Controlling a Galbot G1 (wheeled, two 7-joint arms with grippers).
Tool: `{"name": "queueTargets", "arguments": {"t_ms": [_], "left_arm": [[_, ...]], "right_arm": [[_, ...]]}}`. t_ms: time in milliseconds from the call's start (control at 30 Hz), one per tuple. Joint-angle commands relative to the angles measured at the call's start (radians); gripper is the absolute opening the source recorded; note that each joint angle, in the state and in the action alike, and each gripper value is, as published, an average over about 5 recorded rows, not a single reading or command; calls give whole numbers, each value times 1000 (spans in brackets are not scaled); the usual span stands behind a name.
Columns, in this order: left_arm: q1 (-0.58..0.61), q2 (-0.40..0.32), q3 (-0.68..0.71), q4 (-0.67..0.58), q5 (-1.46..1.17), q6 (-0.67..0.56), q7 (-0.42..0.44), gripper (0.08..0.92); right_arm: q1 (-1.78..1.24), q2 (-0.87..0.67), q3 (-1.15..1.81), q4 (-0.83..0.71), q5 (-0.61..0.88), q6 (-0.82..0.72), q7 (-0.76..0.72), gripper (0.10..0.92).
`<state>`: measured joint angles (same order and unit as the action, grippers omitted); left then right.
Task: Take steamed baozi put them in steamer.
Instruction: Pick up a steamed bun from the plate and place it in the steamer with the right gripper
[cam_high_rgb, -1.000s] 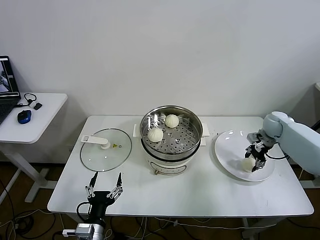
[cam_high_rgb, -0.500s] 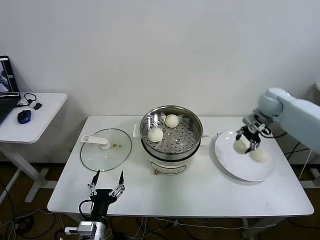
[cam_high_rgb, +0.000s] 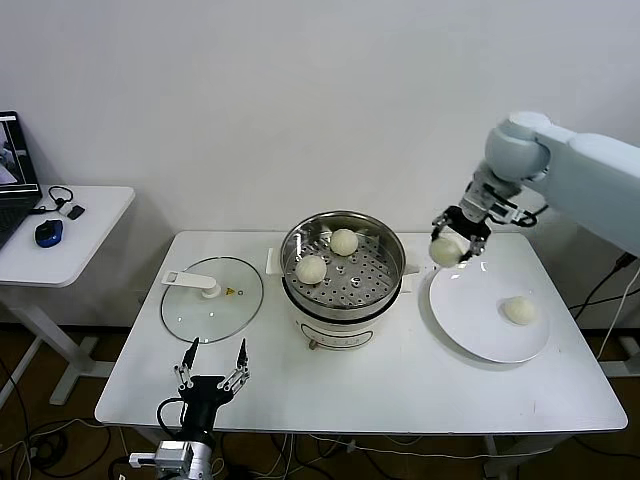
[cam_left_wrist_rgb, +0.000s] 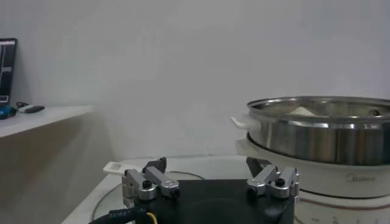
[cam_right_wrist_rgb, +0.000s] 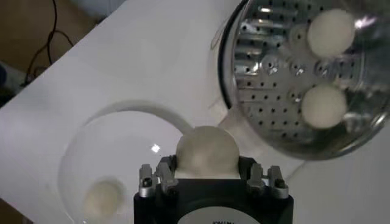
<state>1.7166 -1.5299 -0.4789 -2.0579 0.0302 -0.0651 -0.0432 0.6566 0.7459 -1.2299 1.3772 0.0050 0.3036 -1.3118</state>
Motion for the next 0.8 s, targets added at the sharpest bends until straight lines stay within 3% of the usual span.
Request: {"name": "queueTargets", "arguments": {"t_ms": [33,467,800], "left_arm": [[1,1,-2,-4,-3,0,-2,823],[0,2,-9,-11,-13,-2,-3,823],[-2,8,-6,-8,-11,-4,2,823]], "right_arm": [[80,139,-26,53,-18,62,6,653],[-55,389,41,-68,-134,111,17,650],[-147,461,49,-82,-196,134,19,640]]}}
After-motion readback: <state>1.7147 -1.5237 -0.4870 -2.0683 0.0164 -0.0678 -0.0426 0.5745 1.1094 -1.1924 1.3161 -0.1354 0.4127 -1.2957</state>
